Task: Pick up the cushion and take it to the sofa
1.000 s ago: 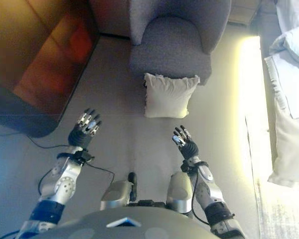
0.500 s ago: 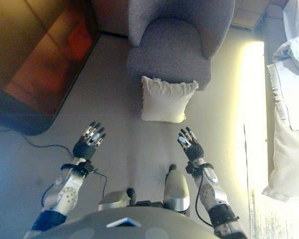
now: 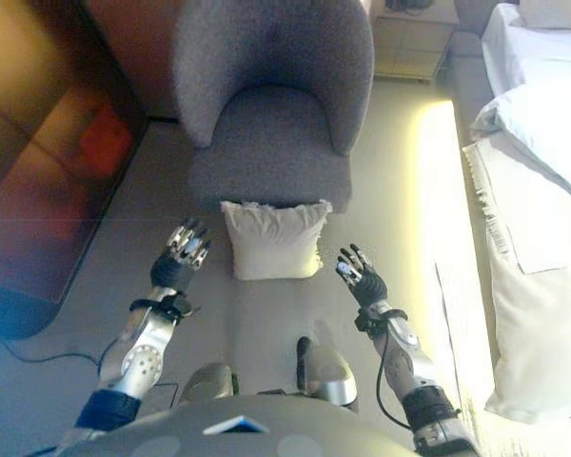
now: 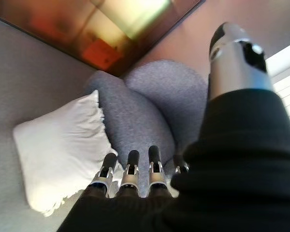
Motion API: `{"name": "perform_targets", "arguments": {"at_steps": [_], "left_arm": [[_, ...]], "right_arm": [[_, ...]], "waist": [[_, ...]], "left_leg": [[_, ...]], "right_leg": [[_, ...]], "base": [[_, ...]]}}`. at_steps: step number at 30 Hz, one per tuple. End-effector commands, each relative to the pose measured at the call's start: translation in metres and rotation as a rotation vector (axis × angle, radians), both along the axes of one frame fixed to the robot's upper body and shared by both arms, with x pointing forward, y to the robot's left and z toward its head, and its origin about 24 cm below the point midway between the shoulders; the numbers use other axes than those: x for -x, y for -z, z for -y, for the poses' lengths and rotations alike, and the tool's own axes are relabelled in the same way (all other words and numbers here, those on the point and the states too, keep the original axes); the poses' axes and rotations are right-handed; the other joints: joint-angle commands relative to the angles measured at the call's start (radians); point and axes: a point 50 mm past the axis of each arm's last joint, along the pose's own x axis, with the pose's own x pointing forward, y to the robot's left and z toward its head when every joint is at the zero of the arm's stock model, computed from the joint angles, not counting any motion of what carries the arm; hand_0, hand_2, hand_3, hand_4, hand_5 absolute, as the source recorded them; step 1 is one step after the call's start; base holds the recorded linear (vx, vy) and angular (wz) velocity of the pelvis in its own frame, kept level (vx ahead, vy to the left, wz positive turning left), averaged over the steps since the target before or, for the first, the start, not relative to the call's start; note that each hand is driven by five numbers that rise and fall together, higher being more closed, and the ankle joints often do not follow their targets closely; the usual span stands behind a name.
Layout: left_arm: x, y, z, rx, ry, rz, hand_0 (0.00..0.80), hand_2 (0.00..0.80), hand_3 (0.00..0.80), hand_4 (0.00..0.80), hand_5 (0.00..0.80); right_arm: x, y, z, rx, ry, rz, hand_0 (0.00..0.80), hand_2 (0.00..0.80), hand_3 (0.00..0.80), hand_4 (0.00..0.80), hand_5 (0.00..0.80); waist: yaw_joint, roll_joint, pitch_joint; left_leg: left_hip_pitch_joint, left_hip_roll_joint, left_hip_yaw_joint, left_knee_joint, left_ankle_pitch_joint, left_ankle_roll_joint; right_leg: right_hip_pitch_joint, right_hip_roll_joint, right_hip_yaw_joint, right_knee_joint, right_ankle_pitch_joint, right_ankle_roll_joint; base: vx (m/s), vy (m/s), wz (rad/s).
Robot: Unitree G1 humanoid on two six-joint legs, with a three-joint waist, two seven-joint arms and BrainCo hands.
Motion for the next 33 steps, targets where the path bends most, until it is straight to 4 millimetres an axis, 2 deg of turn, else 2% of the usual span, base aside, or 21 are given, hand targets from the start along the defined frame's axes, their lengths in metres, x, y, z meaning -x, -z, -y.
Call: {"name": "perform_targets", "arguments": {"at_steps": [1, 3, 6, 9, 12, 16, 18, 20, 22, 25, 28, 29, 31, 33], "left_arm": [[-0.001, -0.021, -0.01, -0.011, -0.01, 0.111, 0.0, 0.0, 0.0, 0.0, 0.0], [0.002, -0.019, -0.01, -0.013, -0.008, 0.112, 0.0, 0.0, 0.0, 0.0, 0.0], [0.009, -0.015, -0.014, -0.013, -0.014, 0.107, 0.0, 0.0, 0.0, 0.0, 0.0], [0.013, -0.011, -0.017, -0.011, -0.009, 0.1, 0.0, 0.0, 0.0, 0.0, 0.0], [0.013, -0.01, -0.017, -0.008, 0.008, 0.099, 0.0, 0.0, 0.0, 0.0, 0.0], [0.012, -0.01, -0.016, -0.003, 0.017, 0.095, 0.0, 0.0, 0.0, 0.0, 0.0], [0.01, -0.011, -0.015, -0.008, 0.021, 0.097, 0.0, 0.0, 0.0, 0.0, 0.0], [0.01, -0.011, -0.019, -0.028, 0.0, 0.082, 0.0, 0.0, 0.0, 0.0, 0.0], [0.01, -0.013, -0.023, -0.031, -0.002, 0.099, 0.0, 0.0, 0.0, 0.0, 0.0], [0.013, -0.013, -0.031, -0.08, -0.01, 0.106, 0.0, 0.0, 0.0, 0.0, 0.0], [0.008, -0.017, -0.035, -0.104, 0.0, 0.108, 0.0, 0.0, 0.0, 0.0, 0.0], [0.006, -0.018, -0.034, -0.104, -0.002, 0.107, 0.0, 0.0, 0.0, 0.0, 0.0], [0.004, -0.019, -0.033, -0.09, 0.0, 0.108, 0.0, 0.0, 0.0, 0.0, 0.0], [0.003, -0.02, -0.033, -0.077, 0.006, 0.107, 0.0, 0.0, 0.0, 0.0, 0.0]], "right_arm": [[-0.013, -0.022, -0.002, -0.014, -0.01, 0.141, 0.0, 0.0, 0.0, 0.0, 0.0], [-0.01, -0.022, -0.002, -0.021, -0.014, 0.146, 0.0, 0.0, 0.0, 0.0, 0.0], [-0.004, -0.019, -0.001, -0.025, -0.025, 0.137, 0.0, 0.0, 0.0, 0.0, 0.0], [0.003, -0.015, 0.002, -0.024, -0.016, 0.12, 0.0, 0.0, 0.0, 0.0, 0.0], [0.006, -0.015, 0.003, -0.023, -0.009, 0.116, 0.0, 0.0, 0.0, 0.0, 0.0], [0.008, -0.012, 0.001, -0.024, -0.015, 0.102, 0.0, 0.0, 0.0, 0.0, 0.0], [0.005, -0.012, -0.001, -0.026, -0.011, 0.099, 0.0, 0.0, 0.0, 0.0, 0.0], [0.002, -0.011, -0.005, -0.038, 0.002, 0.081, 0.0, 0.0, 0.0, 0.0, 0.0], [0.001, -0.012, -0.008, -0.053, -0.02, 0.091, 0.0, 0.0, 0.0, 0.0, 0.0], [-0.004, -0.013, -0.012, -0.057, -0.033, 0.109, 0.0, 0.0, 0.0, 0.0, 0.0], [-0.005, -0.013, -0.018, -0.072, -0.008, 0.11, 0.0, 0.0, 0.0, 0.0, 0.0], [-0.006, -0.013, -0.021, -0.071, -0.001, 0.109, 0.0, 0.0, 0.0, 0.0, 0.0], [-0.003, -0.01, -0.024, -0.07, 0.008, 0.103, 0.0, 0.0, 0.0, 0.0, 0.0], [0.001, -0.008, -0.024, -0.067, 0.019, 0.095, 0.0, 0.0, 0.0, 0.0, 0.0]], "waist": [[0.047, 0.008, 0.034], [0.074, 0.024, 0.038], [0.098, 0.037, 0.038], [0.095, 0.054, 0.03], [0.091, 0.069, 0.024], [0.093, 0.082, 0.021], [0.102, 0.079, 0.022], [0.115, 0.066, 0.023], [0.123, 0.054, 0.021], [0.138, 0.041, 0.007], [0.15, 0.038, -0.018], [0.147, 0.06, -0.019], [0.135, 0.086, -0.015], [0.126, 0.092, -0.007]], "left_leg": [[-0.028, 0.036, 0.026, -0.288, 0.174, 0.003], [-0.049, 0.061, 0.014, -0.43, 0.213, -0.022], [-0.062, 0.077, 0.002, -0.531, 0.244, -0.034], [-0.06, 0.092, 0.049, -0.543, 0.249, -0.036], [-0.068, 0.097, 0.07, -0.561, 0.25, -0.038], [-0.078, 0.08, 0.079, -0.561, 0.25, -0.032], [-0.095, 0.058, 0.063, -0.504, 0.236, -0.02], [-0.129, 0.025, 0.031, -0.389, 0.2, -0.012], [-0.151, 0.009, 0.037, -0.32, 0.162, -0.001], [-0.132, -0.031, 0.057, -0.304, 0.113, 0.046], [-0.095, -0.078, 0.07, -0.313, 0.074, 0.103], [-0.065, -0.083, 0.068, -0.32, 0.059, 0.121], [-0.024, -0.088, 0.057, -0.325, 0.04, 0.135], [0.009, -0.102, 0.049, -0.318, 0.022, 0.141]], "right_leg": [[0.058, -0.002, 0.057, -0.037, 0.004, 0.131], [0.097, -0.002, 0.055, -0.041, -0.028, 0.142], [0.145, -0.008, 0.069, -0.044, -0.068, 0.147], [0.169, -0.013, 0.053, -0.038, -0.101, 0.148], [0.175, -0.017, 0.042, -0.021, -0.128, 0.15], [0.191, -0.011, 0.045, -0.002, -0.161, 0.146], [0.194, -0.015, 0.05, 0.014, -0.172, 0.143], [0.191, -0.042, 0.047, 0.04, -0.168, 0.154], [0.193, -0.07, 0.041, 0.058, -0.162, 0.17], [0.179, -0.137, 0.023, 0.157, -0.076, 0.215], [0.148, -0.185, 0.008, 0.349, 0.082, 0.232], [0.09, -0.192, 0.006, 0.495, 0.138, 0.231], [0.004, -0.183, 0.016, 0.625, 0.163, 0.215], [-0.059, -0.186, 0.003, 0.657, 0.167, 0.201]], "base": [[0.228, 0.059, -0.05], [0.251, 0.046, -0.14], [0.261, 0.035, -0.16], [0.225, 0.062, -0.34], [0.238, 0.111, -0.3], [0.269, 0.157, -0.14], [0.257, 0.183, 0.06], [0.207, 0.178, 0.05], [0.198, 0.179, -0.1], [0.241, 0.229, -0.05], [0.249, 0.244, -0.15], [0.224, 0.302, -0.24], [0.193, 0.267, -0.14], [0.212, 0.178, 0.04]]}}
